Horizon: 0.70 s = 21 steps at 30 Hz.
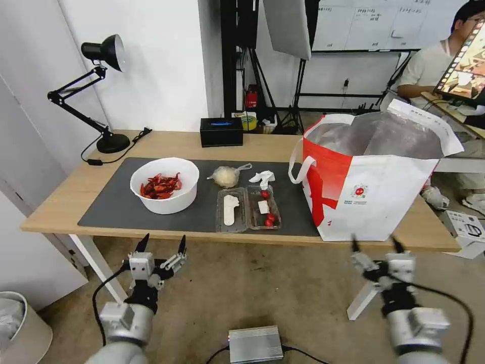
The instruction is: Pick up the trash from the table and place it into the takeout bag.
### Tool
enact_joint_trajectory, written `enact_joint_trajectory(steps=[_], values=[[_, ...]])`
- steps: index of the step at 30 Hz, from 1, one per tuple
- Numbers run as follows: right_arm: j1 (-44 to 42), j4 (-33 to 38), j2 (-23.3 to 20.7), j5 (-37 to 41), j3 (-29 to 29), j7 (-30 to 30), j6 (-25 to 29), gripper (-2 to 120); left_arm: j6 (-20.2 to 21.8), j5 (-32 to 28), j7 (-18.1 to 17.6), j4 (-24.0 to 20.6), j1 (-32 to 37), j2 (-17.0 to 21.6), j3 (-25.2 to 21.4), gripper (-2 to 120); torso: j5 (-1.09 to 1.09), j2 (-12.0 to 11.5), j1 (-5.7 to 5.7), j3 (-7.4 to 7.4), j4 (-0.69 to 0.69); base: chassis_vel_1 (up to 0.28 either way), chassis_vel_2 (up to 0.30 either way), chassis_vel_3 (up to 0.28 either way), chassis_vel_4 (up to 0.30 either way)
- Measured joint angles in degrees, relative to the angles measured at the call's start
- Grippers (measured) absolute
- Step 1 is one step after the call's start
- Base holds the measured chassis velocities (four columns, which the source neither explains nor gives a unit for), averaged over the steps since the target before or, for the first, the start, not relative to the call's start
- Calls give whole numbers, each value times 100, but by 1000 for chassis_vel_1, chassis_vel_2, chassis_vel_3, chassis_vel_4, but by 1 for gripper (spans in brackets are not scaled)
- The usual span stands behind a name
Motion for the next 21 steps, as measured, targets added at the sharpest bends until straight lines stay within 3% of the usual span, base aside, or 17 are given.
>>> enact_joint_trajectory(steps=[2, 5, 10, 21], values=[[35, 80, -442, 362, 345, 499, -100, 90, 86, -440, 6, 198, -278, 190, -9, 100, -8, 0, 0, 0, 2, 0, 0, 0, 0], [41, 93, -559, 488, 426, 663, -118, 89, 141, -737, 14, 332, -468, 320, -15, 100, 0, 0, 1, 0, -1, 0, 0, 0, 0], [47, 72, -558, 507, 426, 682, -89, 86, 204, -1237, 214, 205, -428, 357, -33, 100, -1, 0, 0, 0, 1, 0, 0, 0, 0], [69, 23, -512, 496, 393, 672, -70, 88, 262, -1410, 314, 113, -406, 381, 40, 100, -3, 0, 0, 0, 1, 0, 0, 0, 0]])
